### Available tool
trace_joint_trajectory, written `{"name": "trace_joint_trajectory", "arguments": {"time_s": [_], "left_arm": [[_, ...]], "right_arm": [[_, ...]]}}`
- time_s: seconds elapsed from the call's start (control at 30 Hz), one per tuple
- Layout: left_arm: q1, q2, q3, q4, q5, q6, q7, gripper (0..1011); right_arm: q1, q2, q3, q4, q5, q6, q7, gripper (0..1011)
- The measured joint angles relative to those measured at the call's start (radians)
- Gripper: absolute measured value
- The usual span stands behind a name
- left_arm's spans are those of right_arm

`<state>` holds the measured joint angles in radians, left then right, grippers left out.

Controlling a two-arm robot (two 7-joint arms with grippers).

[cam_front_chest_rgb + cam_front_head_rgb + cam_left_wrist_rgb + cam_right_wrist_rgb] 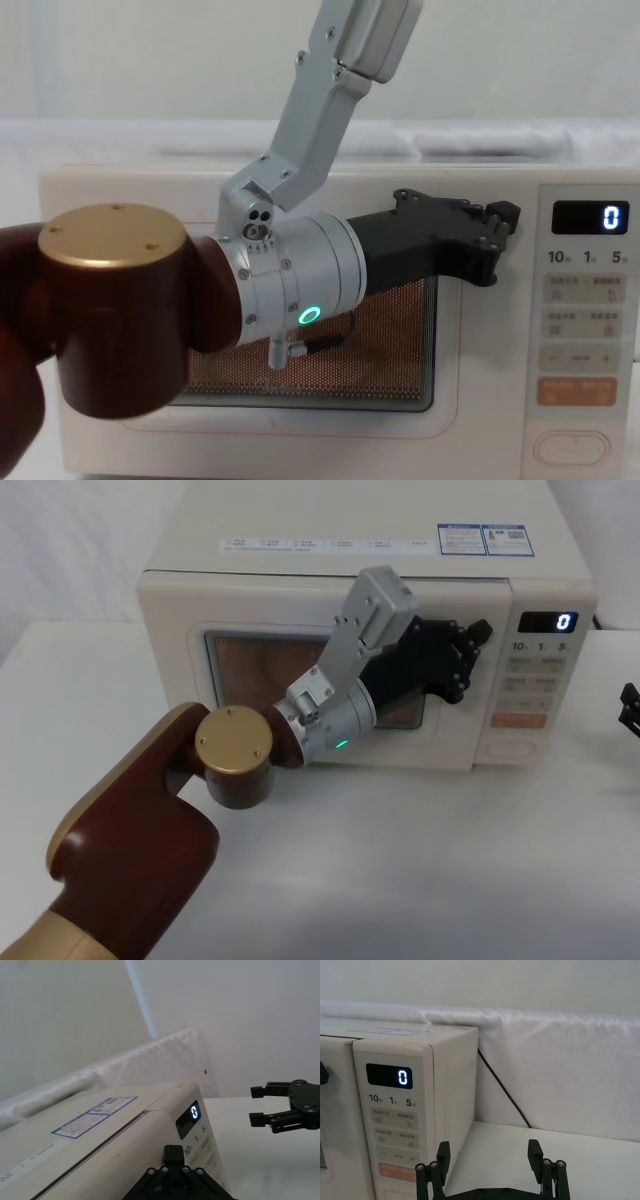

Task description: Press the button to open the microwave door with one hand; close the microwave door with the other hand.

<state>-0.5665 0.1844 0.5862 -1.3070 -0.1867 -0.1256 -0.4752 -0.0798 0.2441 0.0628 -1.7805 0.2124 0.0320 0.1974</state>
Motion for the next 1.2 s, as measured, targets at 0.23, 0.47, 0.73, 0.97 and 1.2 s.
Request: {"name": "trace_joint_trajectory", "arguments": {"time_s": [0.23, 0.47, 0.73, 0.97, 1.2], "left_arm": [[0.001, -0.01, -0.016, 0.009, 0.026, 0.002, 0.028, 0], [0.004, -0.016, -0.026, 0.01, 0.035, 0.002, 0.028, 0], [0.035, -0.008, -0.034, -0.047, 0.005, 0.001, -0.002, 0], [0.083, 0.015, -0.029, -0.113, -0.012, 0.015, -0.009, 0], [0.166, 0.049, -0.043, -0.198, -0.014, 0.068, 0.039, 0]], "right_arm": [[0.0, 0.0, 0.0, 0.0, 0.0, 0.0, 0.0, 1002], [0.0, 0.0, 0.0, 0.0, 0.0, 0.0, 0.0, 1002], [0.0, 0.0, 0.0, 0.0, 0.0, 0.0, 0.0, 1002], [0.0, 0.0, 0.0, 0.0, 0.0, 0.0, 0.0, 1002], [0.0, 0.0, 0.0, 0.0, 0.0, 0.0, 0.0, 1002]]}}
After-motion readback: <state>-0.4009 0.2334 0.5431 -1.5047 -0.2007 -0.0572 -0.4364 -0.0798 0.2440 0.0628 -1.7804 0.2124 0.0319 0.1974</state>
